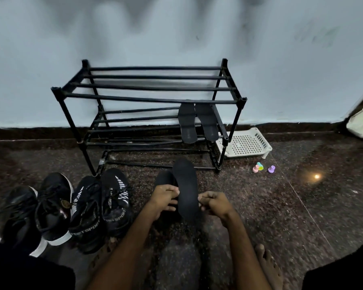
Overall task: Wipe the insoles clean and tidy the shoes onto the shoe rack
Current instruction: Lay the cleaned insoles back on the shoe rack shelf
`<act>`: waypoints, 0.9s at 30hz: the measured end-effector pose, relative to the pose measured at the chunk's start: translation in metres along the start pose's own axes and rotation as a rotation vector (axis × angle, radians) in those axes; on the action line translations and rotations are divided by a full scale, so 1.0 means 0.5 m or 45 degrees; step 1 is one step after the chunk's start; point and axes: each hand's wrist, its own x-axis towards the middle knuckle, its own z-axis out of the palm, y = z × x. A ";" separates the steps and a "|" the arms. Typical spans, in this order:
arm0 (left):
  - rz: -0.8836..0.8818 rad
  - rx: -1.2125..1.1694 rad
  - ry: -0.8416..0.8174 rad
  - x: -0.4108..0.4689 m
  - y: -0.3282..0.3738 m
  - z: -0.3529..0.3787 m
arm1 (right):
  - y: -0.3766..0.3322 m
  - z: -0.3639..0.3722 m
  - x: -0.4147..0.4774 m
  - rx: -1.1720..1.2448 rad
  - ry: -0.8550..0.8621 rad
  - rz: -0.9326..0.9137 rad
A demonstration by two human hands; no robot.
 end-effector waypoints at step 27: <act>0.395 -0.154 0.146 0.195 0.317 -0.196 | -0.243 0.151 0.198 0.295 -0.104 -0.400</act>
